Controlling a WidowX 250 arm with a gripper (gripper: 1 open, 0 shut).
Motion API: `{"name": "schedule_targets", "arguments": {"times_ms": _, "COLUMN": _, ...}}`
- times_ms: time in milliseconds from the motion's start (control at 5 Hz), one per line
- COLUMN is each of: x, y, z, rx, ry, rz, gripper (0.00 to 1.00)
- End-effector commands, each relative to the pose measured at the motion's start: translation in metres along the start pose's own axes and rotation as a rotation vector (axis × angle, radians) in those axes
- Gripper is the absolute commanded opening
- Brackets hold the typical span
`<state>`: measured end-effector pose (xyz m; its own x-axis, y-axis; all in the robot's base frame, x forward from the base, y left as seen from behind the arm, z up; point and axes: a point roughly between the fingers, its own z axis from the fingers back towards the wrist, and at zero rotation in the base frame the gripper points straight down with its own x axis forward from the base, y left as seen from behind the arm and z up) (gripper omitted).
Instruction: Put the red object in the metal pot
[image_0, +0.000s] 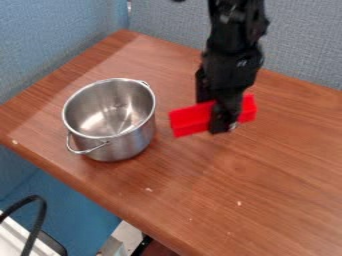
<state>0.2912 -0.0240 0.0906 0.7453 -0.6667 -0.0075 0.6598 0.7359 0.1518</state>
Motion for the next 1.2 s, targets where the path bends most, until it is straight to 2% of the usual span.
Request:
{"name": "schedule_targets", "arguments": {"times_ms": 0, "x": 0.007, "y": 0.006, "z": 0.039, "rx": 0.069, "ry": -0.059, "rz": 0.056, "gripper": 0.0}}
{"name": "schedule_targets", "arguments": {"times_ms": 200, "x": 0.006, "y": 0.007, "z": 0.052, "rx": 0.081, "ry": -0.069, "rz": 0.052, "gripper": 0.0}}
{"name": "schedule_targets", "arguments": {"times_ms": 400, "x": -0.002, "y": 0.012, "z": 0.061, "rx": 0.085, "ry": -0.067, "rz": 0.067, "gripper": 0.0}}
{"name": "schedule_targets", "arguments": {"times_ms": 600, "x": -0.016, "y": 0.024, "z": 0.064, "rx": 0.09, "ry": -0.066, "rz": 0.107, "gripper": 0.0}}
{"name": "schedule_targets", "arguments": {"times_ms": 800, "x": -0.037, "y": 0.035, "z": 0.063, "rx": 0.091, "ry": -0.064, "rz": 0.148, "gripper": 0.0}}
{"name": "schedule_targets", "arguments": {"times_ms": 1000, "x": -0.059, "y": 0.054, "z": 0.066, "rx": 0.098, "ry": -0.076, "rz": 0.227, "gripper": 0.0}}
